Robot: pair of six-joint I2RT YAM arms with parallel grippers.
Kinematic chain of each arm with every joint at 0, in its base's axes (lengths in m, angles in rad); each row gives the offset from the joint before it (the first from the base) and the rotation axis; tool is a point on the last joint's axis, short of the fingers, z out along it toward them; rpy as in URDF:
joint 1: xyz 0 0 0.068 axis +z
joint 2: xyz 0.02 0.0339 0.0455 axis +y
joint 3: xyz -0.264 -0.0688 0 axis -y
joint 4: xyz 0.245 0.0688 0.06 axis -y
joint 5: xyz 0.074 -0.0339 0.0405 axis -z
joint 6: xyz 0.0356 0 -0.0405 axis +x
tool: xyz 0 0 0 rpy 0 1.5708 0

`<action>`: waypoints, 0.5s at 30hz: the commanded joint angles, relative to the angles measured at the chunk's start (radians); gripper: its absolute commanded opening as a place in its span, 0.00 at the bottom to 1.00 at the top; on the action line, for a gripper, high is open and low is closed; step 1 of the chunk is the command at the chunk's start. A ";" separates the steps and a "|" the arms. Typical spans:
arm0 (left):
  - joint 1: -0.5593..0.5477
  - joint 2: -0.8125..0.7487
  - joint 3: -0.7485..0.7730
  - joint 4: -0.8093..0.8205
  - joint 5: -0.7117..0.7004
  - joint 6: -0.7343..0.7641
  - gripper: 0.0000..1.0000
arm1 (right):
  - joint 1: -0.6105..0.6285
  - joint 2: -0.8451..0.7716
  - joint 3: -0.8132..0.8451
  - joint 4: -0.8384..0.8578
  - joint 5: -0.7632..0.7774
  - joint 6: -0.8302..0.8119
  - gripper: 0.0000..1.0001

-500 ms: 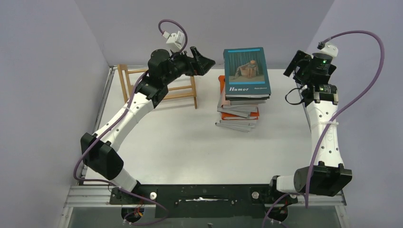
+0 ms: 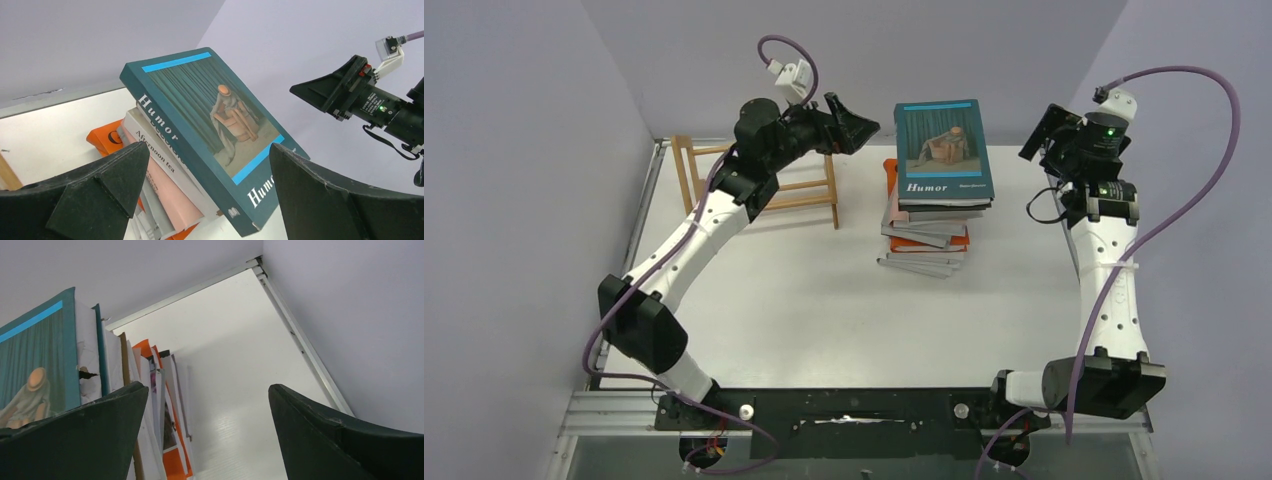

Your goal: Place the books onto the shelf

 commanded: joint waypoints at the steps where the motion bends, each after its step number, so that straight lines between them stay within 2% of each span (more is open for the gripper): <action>1: 0.018 0.100 0.097 0.055 0.117 -0.047 0.93 | -0.001 0.007 0.016 0.050 -0.091 0.027 0.98; 4: 0.020 0.169 0.138 0.065 0.150 -0.077 0.93 | 0.009 0.037 0.033 0.037 -0.108 0.026 0.98; 7: 0.020 0.237 0.196 0.008 0.145 -0.081 0.93 | 0.022 0.055 0.033 0.034 -0.124 0.026 0.98; 15: 0.020 0.342 0.250 -0.001 0.166 -0.118 0.93 | 0.061 0.099 0.032 0.028 -0.132 0.019 0.98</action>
